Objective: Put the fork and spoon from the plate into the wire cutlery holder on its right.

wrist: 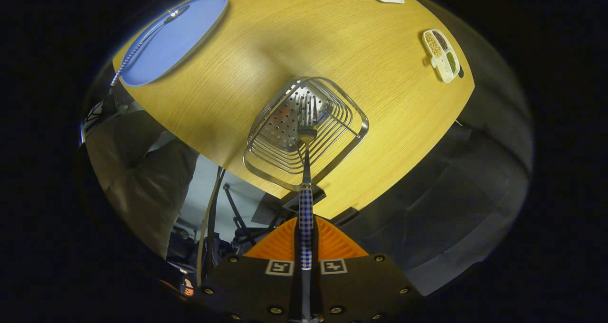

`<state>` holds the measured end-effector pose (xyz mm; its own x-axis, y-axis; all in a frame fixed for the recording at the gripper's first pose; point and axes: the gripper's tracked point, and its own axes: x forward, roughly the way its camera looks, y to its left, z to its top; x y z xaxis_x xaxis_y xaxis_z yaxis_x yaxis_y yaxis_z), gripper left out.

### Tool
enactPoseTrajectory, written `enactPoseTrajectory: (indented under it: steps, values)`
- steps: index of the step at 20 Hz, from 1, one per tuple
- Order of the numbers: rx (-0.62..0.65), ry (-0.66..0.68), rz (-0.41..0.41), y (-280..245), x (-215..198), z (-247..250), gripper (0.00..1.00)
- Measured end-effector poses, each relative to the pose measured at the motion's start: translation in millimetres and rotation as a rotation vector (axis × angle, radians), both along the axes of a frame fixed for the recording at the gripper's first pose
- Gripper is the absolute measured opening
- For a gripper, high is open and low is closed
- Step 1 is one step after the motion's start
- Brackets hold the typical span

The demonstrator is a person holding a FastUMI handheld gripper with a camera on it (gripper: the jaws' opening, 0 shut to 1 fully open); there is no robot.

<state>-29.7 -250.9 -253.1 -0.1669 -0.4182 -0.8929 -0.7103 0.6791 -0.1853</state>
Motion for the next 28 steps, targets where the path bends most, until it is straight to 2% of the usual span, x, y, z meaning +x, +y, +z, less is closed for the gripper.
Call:
enactPoseTrajectory:
  steps: [5,7,8,9,11,12,13,17,23,26,28]
  values:
    - [0.022,-0.032,-0.014,3,6,0,0.13]
    - [0.038,-0.066,-0.02,4,8,5,0.26]
    - [0.041,-0.09,-0.026,2,8,9,0.27]
    - [0.051,-0.113,-0.039,3,8,15,0.42]
    - [0.089,-0.179,-0.079,9,6,26,0.78]
    - [0.108,-0.227,-0.1,12,6,31,0.86]
    - [0.128,-0.284,-0.123,18,6,40,1.0]
    - [0.199,-0.542,-0.194,52,6,72,0.97]
    - [0.504,-0.75,-0.349,158,-7,78,0.97]
    - [0.617,-0.843,-0.396,196,-9,84,0.97]
    - [0.687,-0.91,-0.392,219,-3,91,0.97]
